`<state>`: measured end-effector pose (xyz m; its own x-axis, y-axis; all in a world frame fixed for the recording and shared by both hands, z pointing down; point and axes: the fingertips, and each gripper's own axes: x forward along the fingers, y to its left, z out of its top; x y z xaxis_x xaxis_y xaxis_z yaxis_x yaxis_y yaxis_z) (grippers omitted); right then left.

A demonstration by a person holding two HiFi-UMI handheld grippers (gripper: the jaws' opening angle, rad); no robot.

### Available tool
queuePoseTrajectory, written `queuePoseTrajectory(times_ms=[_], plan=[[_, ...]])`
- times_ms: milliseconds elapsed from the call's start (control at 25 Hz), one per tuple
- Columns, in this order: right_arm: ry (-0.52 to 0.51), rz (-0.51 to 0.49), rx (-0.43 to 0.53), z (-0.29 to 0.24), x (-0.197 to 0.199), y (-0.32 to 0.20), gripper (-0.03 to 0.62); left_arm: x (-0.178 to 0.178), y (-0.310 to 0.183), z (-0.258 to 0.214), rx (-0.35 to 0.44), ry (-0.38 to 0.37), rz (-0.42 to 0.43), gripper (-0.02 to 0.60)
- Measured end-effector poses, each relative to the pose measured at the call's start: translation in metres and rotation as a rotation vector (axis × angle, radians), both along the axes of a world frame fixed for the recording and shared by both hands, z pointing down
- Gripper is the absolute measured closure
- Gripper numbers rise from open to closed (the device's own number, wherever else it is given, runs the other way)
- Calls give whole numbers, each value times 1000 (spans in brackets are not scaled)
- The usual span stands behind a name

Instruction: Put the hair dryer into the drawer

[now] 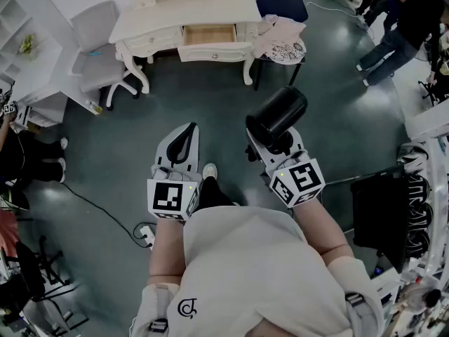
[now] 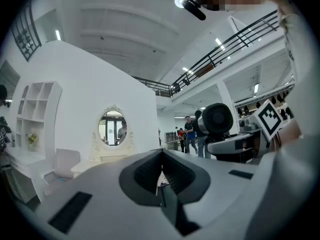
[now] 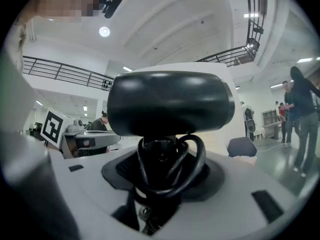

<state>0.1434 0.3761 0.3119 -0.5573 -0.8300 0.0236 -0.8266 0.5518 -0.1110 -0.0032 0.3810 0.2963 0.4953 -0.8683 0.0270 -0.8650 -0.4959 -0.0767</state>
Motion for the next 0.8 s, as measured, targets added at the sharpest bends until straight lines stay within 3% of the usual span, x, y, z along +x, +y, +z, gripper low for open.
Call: queuePoseTrajectory(times_ms=[800], plan=[[29,-27,-42,10,-24,-27,370,-22,-23,11,-33,14,-20,568]])
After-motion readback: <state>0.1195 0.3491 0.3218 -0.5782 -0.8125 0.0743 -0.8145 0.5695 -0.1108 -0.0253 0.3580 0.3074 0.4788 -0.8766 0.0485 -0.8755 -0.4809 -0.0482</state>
